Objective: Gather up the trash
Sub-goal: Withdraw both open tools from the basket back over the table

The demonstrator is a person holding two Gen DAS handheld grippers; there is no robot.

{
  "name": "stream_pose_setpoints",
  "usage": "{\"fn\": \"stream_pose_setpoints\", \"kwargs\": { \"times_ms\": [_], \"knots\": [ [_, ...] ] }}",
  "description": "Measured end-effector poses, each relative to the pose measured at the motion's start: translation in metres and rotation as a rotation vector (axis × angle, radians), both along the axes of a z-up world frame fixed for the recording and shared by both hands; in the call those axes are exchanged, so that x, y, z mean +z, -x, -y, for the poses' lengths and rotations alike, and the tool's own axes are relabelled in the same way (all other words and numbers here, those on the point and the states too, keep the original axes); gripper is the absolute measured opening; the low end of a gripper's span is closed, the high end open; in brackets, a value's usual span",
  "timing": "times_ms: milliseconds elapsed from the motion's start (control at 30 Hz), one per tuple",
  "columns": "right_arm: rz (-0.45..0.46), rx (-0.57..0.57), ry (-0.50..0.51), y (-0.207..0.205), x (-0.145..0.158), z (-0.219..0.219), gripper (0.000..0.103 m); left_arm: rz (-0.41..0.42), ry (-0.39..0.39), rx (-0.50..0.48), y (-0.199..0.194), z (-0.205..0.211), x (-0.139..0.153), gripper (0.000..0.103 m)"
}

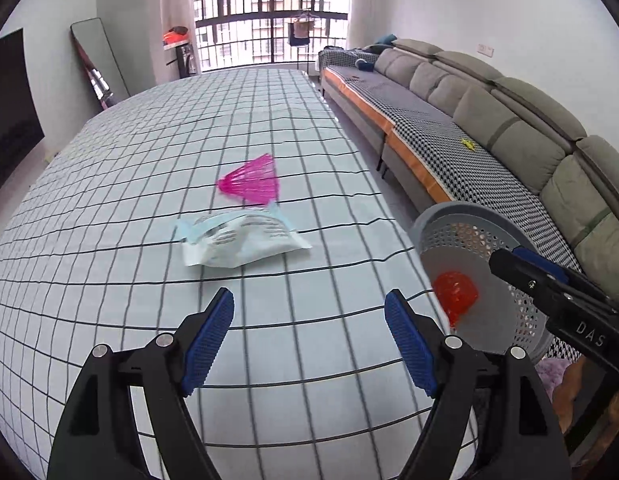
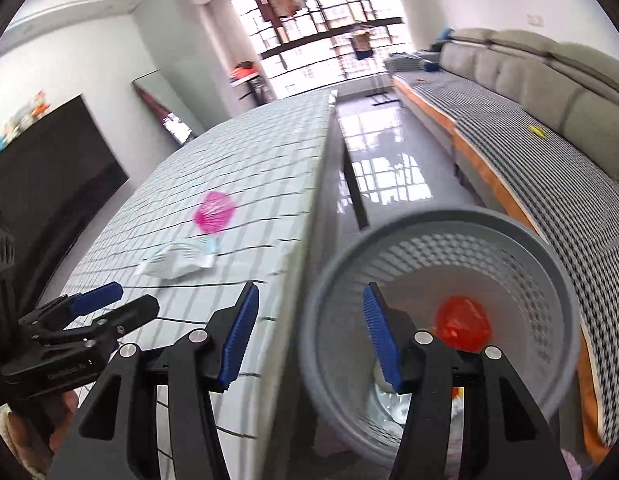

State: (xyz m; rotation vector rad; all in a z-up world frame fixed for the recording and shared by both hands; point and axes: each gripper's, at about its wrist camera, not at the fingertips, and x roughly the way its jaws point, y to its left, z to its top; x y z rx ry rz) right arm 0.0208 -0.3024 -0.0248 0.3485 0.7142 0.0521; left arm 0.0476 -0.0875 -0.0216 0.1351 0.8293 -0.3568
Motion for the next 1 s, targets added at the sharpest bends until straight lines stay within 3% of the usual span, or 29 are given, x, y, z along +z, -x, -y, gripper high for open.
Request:
{"fn": "stream_pose_setpoints", "kwargs": {
  "times_ms": [267, 533, 767, 1000],
  "knots": [
    [-0.035, 0.170, 0.056, -0.054, 0.009, -0.061, 0.060, 0.008, -0.004, 0.117, -0.015, -0.066, -0.008, 0.078],
    [-0.137, 0.178, 0.132, -0.115, -0.010, -0.088, 0.060, 0.024, -0.015, 0.235, -0.048, -0.115, -0.018, 0.078],
    [-0.169, 0.143, 0.310, -0.161, -0.018, -0.104, 0.060, 0.015, -0.007, 0.302, -0.067, -0.141, -0.027, 0.078],
    [-0.207, 0.157, 0.411, -0.169, -0.030, -0.120, 0.060, 0.029, 0.000, 0.348, -0.067, -0.153, -0.025, 0.078]
  ]
}}
